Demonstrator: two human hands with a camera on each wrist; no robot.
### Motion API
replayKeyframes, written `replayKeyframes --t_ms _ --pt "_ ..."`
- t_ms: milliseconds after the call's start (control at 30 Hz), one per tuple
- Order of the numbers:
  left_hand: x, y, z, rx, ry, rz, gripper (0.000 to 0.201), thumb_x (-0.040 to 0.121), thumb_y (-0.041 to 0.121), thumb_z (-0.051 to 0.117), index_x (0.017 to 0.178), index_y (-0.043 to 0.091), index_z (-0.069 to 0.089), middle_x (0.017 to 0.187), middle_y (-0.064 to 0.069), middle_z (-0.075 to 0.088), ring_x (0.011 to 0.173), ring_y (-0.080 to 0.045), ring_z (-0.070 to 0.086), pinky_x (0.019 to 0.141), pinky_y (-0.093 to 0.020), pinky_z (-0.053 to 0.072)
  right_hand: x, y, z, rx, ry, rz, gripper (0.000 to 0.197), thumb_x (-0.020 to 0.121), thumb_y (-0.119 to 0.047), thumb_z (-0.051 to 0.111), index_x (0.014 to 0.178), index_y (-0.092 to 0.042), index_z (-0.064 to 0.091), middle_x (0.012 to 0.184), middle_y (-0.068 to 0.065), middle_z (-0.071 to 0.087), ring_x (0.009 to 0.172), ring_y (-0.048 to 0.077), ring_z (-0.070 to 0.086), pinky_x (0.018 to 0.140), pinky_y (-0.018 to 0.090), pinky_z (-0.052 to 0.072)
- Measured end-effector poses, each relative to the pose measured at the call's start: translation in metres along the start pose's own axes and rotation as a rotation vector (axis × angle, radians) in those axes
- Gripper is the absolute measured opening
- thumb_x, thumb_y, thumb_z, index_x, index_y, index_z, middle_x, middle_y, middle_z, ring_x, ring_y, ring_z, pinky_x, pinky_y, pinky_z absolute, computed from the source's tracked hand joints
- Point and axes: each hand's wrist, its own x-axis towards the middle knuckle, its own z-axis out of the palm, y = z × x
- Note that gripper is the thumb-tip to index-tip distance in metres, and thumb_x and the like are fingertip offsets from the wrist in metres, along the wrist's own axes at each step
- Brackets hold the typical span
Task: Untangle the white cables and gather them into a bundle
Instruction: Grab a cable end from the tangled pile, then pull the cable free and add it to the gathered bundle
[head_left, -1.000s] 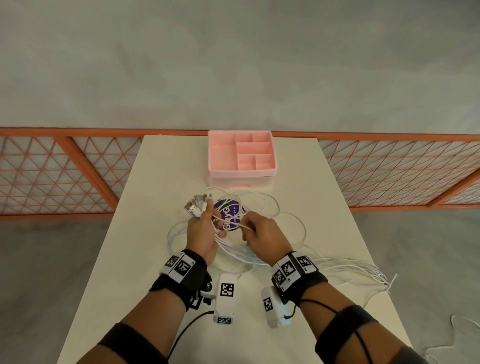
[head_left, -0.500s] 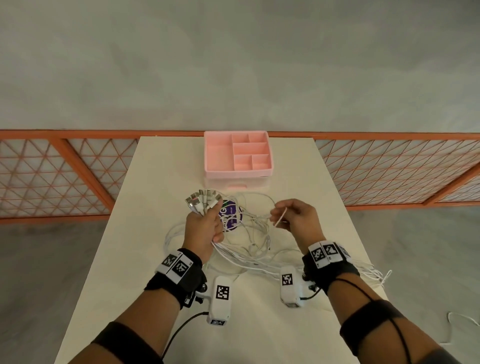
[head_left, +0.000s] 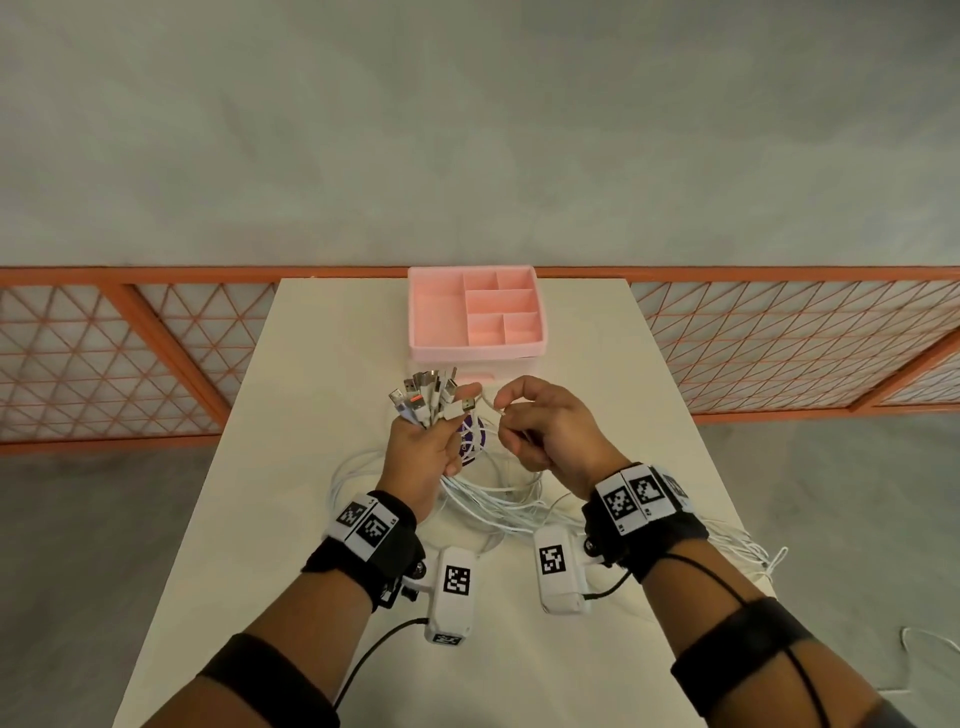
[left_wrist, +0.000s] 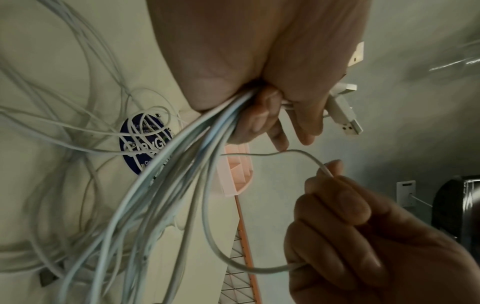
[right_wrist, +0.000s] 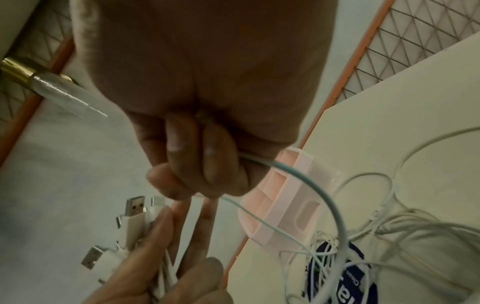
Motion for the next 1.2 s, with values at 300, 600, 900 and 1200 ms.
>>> replayKeyframes --t_ms 300,600,900,1200 --pt "-0.002 -0.002 -0.005 0.068 -0.085 -0.103 0.024 0.096 -0.004 0.052 0.097 0.007 0.073 0.081 -0.008 0.066 0.043 -0.007 0.028 0.044 -0.022 0.021 0.004 -0.016 -0.005 0.183 0.257 -0.260 0.024 0.087 0.009 0.041 0.088 -0.013 0.050 0.056 0.010 0.045 0.043 0.015 0.030 0.043 0.023 0.022" --pt "0.008 -0.003 -0.008 -0.038 0.127 -0.183 0.009 0.096 0.003 0.061 0.096 -0.002 0.069 0.072 0.001 0.065 0.045 -0.009 0.028 0.041 -0.021 0.026 0.017 -0.010 -0.035 -0.020 0.626 -0.141 0.034 0.084 0.007 0.038 0.107 -0.010 0.057 0.082 0.018 0.065 0.055 0.025 0.057 0.054 0.034 0.047" --pt "0.006 -0.014 0.001 0.193 0.075 -0.228 0.010 0.081 0.003 0.068 0.089 0.000 0.063 0.068 -0.008 0.035 0.049 -0.016 0.023 0.045 -0.024 0.023 0.012 0.012 -0.004 -1.212 0.037 -0.177 0.024 0.097 -0.031 0.055 0.096 -0.013 0.070 0.084 -0.001 0.067 0.082 0.019 0.063 0.080 0.036 0.049" --pt "0.002 -0.013 -0.026 0.078 0.129 -0.259 0.035 0.095 0.000 0.060 0.063 0.013 0.068 0.085 -0.012 0.067 0.042 -0.009 0.029 0.044 -0.022 0.023 0.024 -0.035 -0.050 -0.369 0.688 -0.406 0.024 0.088 -0.014 0.055 0.071 -0.024 0.069 0.063 -0.016 0.062 0.054 0.007 0.049 0.057 0.026 0.041"
